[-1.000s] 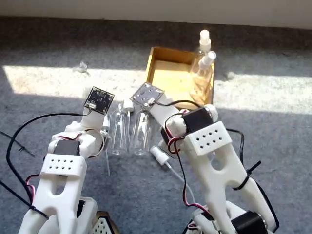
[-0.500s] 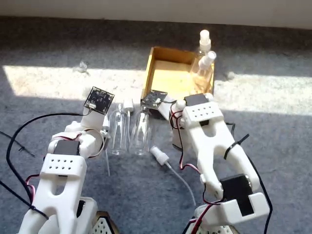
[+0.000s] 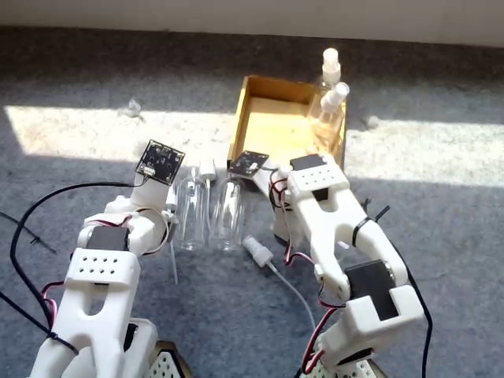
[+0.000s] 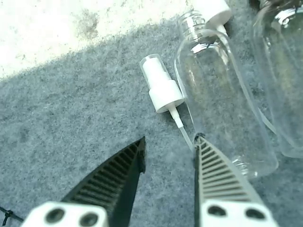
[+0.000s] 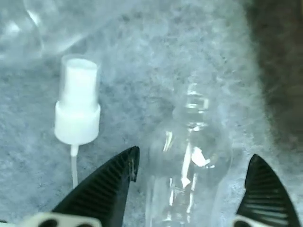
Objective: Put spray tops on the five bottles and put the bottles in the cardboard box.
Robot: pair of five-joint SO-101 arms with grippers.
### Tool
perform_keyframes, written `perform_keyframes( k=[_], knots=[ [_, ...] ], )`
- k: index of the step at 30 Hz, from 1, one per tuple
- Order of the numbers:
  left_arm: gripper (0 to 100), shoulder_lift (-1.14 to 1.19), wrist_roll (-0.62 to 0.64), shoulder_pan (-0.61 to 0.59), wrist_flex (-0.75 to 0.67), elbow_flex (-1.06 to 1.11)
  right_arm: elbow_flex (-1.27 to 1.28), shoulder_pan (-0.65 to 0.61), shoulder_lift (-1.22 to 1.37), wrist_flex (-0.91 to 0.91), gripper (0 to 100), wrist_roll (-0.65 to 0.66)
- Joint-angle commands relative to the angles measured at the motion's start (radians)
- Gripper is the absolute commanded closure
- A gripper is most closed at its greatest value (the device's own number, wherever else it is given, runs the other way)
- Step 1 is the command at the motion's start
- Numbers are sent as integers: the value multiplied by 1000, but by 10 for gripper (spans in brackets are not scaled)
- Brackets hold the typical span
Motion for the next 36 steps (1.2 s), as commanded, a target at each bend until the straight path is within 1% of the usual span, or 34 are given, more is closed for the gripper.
perform_keyframes(
  k=[1, 8, 16, 21, 23, 27, 33, 36],
  knots=[
    [836, 2, 5, 12, -12, -4, -7, 8, -7, -42, 690, -49],
    [836, 2, 5, 12, -12, -4, 2, 8, 2, -94, 691, -52],
    [836, 2, 5, 12, -12, -4, 87, -8, -1, -156, 700, -52],
    [836, 2, 5, 12, -12, -4, 96, -8, -1, -157, 840, -54],
    [836, 2, 5, 12, -12, -4, 93, -8, -1, -157, 876, -91],
    [836, 2, 5, 12, -12, -4, 93, -8, -5, -157, 909, -144],
    [836, 2, 5, 12, -12, -4, 99, 24, -12, -150, 978, -144],
    [836, 2, 5, 13, -9, -4, 101, 62, -68, -150, 981, -144]
  ],
)
